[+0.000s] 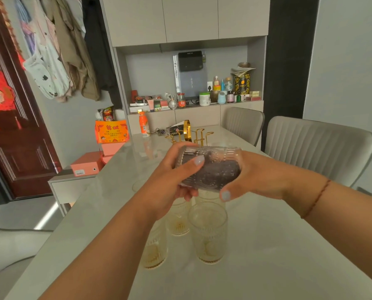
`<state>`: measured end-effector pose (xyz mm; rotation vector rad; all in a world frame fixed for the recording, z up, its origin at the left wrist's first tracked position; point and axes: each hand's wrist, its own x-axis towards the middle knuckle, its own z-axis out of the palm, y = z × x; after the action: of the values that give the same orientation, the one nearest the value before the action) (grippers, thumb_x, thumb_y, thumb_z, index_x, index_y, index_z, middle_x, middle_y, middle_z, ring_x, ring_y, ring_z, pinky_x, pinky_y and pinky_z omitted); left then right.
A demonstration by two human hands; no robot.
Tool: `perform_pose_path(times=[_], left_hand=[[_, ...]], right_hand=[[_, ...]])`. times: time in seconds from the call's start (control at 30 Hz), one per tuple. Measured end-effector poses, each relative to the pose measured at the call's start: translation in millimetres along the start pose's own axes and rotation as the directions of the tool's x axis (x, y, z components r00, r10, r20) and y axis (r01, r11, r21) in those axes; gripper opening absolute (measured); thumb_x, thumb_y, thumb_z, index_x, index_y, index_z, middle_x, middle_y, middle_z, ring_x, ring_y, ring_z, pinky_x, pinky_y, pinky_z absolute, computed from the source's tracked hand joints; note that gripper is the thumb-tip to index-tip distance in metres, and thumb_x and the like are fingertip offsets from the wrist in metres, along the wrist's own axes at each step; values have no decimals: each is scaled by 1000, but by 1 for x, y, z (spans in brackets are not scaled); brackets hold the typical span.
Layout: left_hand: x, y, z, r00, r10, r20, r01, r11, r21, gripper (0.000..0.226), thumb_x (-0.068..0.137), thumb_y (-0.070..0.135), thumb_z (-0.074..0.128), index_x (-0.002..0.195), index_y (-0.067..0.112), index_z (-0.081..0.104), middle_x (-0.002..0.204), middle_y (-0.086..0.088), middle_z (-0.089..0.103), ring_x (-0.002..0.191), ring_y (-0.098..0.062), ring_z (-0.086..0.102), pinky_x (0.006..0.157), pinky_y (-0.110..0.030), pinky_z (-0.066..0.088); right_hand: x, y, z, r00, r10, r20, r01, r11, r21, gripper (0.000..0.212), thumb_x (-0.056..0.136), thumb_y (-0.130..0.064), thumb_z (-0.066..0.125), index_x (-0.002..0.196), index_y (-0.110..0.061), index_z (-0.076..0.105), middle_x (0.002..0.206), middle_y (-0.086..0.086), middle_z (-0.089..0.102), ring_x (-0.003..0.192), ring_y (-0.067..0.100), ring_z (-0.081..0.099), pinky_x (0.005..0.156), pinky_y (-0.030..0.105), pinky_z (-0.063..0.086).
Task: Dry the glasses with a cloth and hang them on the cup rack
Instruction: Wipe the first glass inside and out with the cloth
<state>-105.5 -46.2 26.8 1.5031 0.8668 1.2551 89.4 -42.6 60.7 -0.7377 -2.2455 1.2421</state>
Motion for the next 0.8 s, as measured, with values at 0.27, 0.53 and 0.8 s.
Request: perform_pose_path(times=[0.27, 0.53, 0.8], left_hand=[[5, 1, 9, 980, -149, -134, 141, 988, -66, 50, 76, 62, 66, 94, 16, 58, 68, -8, 60, 31, -12, 36, 34, -14, 24], [-1, -2, 11, 993, -86, -84, 79, 994, -81, 67, 69, 61, 70, 113, 12, 58, 70, -5, 67, 42, -17, 55, 36, -20, 38], [2, -1, 23, 979, -32, -202, 16, 997, -81, 44, 71, 55, 74, 99, 25, 59, 68, -4, 64, 33, -16, 42, 34, -17, 29]], right_hand=[[6, -4, 10, 999, -34, -22, 14, 797, -604, 83, 58, -47, 85, 130, -30, 48, 122, -13, 63, 118, 4, 55, 117, 33, 24], [-3, -8, 3, 997, -74, 7, 73, 963, -260, 56, 68, -20, 83, 118, -23, 60, 109, 10, 67, 102, 1, 65, 96, 24, 48], [3, -2, 3, 998, -56, 23, 59, 970, -236, 82, 51, -34, 91, 125, -21, 57, 119, -4, 67, 113, 12, 61, 107, 34, 41]])
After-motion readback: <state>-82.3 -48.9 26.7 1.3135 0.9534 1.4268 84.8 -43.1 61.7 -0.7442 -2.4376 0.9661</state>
